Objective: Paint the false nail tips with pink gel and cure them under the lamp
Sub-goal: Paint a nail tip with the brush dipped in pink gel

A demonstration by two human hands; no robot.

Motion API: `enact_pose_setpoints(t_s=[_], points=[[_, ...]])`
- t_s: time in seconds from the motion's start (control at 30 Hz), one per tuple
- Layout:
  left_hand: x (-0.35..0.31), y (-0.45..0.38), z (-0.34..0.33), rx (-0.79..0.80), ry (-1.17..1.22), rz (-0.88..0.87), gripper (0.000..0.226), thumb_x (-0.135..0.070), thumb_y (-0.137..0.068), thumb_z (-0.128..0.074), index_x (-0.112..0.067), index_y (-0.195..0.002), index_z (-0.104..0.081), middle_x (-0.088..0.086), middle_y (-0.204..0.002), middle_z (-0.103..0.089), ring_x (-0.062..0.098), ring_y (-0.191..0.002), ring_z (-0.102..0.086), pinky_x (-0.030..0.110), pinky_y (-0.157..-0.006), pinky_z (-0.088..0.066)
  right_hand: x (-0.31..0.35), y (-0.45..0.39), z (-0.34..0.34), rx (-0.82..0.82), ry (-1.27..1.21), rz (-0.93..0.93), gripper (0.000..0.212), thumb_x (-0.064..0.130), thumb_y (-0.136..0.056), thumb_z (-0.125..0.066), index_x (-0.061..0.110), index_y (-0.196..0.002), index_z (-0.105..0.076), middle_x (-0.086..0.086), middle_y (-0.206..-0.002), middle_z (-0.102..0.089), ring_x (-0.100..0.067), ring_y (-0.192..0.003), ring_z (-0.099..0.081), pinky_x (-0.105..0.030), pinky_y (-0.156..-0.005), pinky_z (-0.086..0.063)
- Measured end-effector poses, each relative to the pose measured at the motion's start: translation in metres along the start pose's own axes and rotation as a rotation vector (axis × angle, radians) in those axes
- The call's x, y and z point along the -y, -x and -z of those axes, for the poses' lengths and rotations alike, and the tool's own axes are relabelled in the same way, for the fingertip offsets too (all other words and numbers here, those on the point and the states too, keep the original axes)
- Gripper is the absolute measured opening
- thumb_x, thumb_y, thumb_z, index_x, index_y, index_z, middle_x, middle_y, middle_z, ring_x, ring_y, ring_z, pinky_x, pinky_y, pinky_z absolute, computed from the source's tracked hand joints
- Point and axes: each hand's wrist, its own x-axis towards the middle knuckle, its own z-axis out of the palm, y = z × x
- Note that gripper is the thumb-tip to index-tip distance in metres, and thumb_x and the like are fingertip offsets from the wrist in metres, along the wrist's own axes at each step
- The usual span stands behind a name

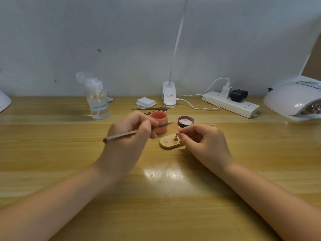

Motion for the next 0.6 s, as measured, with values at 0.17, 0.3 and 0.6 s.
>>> enact_pose_setpoints(t_s=[0.17, 0.3, 0.6], points=[[-0.003, -0.067, 0.008, -0.07, -0.197, 0.228, 0.015, -0.018, -0.089, -0.056, -0.018, -0.077, -0.064, -0.012, -0.053, -0.064, -0.001, -0.049, -0.053, 0.027, -0.059, -0.046, -0.002, -0.001, 0.0, 0.013, 0.006, 0.007, 0.01, 0.007, -0.082, -0.073, 0.009, -0.092, -0.076, 0.002, -0.078, -0.073, -0.005, -0.069, -0.067, -0.022, -0.069, -0.055], [-0.003, -0.109, 0.001, 0.127, -0.408, 0.397, 0.017, -0.015, -0.084, -0.057, -0.012, -0.069, -0.065, -0.006, -0.049, -0.065, 0.007, -0.053, -0.056, 0.026, -0.058, -0.043, -0.003, -0.001, -0.001, -0.01, -0.001, 0.016, 0.009, 0.006, -0.081, -0.074, 0.009, -0.089, -0.076, 0.001, -0.077, -0.073, -0.005, -0.067, -0.066, -0.018, -0.066, -0.052], [0.01, -0.122, -0.015, 0.264, -0.447, 0.621, 0.007, -0.01, -0.086, -0.056, -0.007, -0.081, -0.06, 0.001, -0.054, -0.067, 0.006, -0.043, -0.053, 0.016, -0.041, -0.038, -0.004, -0.001, -0.002, -0.034, 0.001, 0.037, 0.006, 0.007, -0.08, -0.075, 0.008, -0.085, -0.076, 0.001, -0.075, -0.073, -0.006, -0.065, -0.066, -0.017, -0.064, -0.051]])
